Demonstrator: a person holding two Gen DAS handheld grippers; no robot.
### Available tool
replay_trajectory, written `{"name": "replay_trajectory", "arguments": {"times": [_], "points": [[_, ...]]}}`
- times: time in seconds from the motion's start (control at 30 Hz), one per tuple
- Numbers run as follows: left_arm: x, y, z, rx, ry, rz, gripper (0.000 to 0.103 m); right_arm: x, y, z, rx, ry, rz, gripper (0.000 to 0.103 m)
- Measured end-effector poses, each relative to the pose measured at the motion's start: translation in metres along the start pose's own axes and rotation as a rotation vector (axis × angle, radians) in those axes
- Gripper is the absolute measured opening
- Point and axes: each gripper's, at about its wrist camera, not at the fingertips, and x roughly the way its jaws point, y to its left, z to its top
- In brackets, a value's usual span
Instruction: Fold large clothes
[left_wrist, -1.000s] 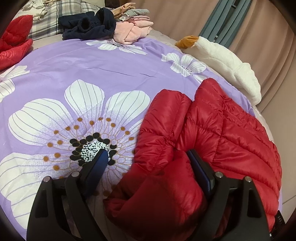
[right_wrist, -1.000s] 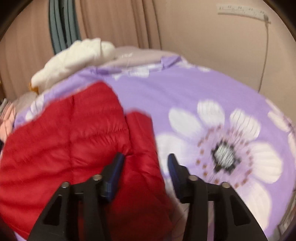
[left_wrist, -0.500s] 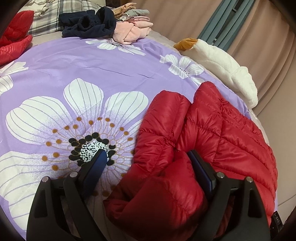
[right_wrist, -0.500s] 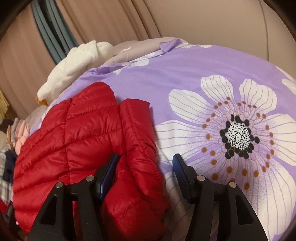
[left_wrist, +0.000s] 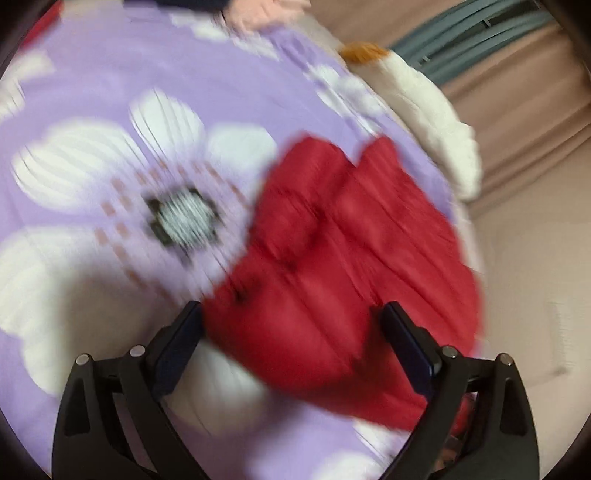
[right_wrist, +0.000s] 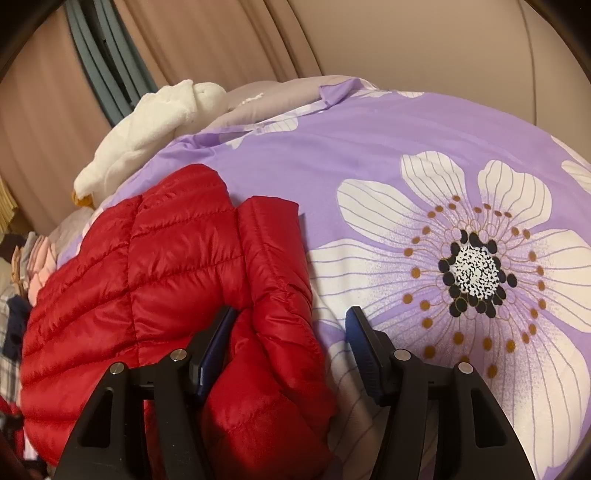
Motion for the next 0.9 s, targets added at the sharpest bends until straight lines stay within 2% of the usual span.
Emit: {"name": "replay_trajectory", "arguments": {"times": [0.03, 0.13, 0.23, 0.3, 0.37, 0.43, 0.5, 0.6, 0.67, 0.77, 0.83, 0.9], "points": [[0.000, 0.002, -0.004, -0.029, 0.055, -0.074, 0.097, 0.000, 0.000, 0.000, -0.002, 0.000, -0.001, 0.061], [0.010, 0.002, -0.016, -0.081, 0.148, -0.207, 0.099, 0.000, 0.000, 0.000, -0.002, 0.000, -0.001, 0.061], [0.017, -0.007, -0.016, -0.080, 0.104, -0.170, 0.098, 0.000, 0.000, 0.000, -0.001, -0.001, 0.000, 0.061], [0.029, -0.016, -0.011, -0.080, 0.113, -0.157, 0.098, 0.000, 0.000, 0.000, -0.002, -0.001, -0.002, 0.061], [0.044, -0.026, -0.004, -0.081, 0.151, -0.102, 0.098, 0.000, 0.000, 0.000, -0.003, -0.001, -0.003, 0.061], [0.051, -0.035, 0.003, -0.082, 0.144, -0.078, 0.095, 0.000, 0.000, 0.000, -0.002, -0.002, -0.002, 0.061], [0.059, -0.040, 0.006, -0.075, 0.117, -0.042, 0.088, 0.000, 0.000, 0.000, -0.004, -0.002, -0.002, 0.061], [0.064, -0.049, 0.004, -0.023, 0.020, 0.012, 0.076, 0.001, 0.000, 0.000, -0.006, 0.000, 0.000, 0.063], [0.067, -0.059, -0.001, 0.038, -0.039, 0.075, 0.072, 0.002, 0.000, 0.000, -0.008, 0.001, 0.006, 0.065], [0.068, -0.087, -0.018, 0.205, -0.150, 0.239, 0.069, 0.002, 0.000, 0.000, -0.010, 0.002, 0.006, 0.065], [0.067, -0.105, -0.030, 0.317, -0.224, 0.332, 0.061, 0.003, 0.000, 0.000, -0.011, 0.002, 0.005, 0.065], [0.062, -0.112, -0.036, 0.364, -0.266, 0.367, 0.053, 0.003, -0.001, 0.000, -0.009, 0.002, 0.008, 0.065]]}}
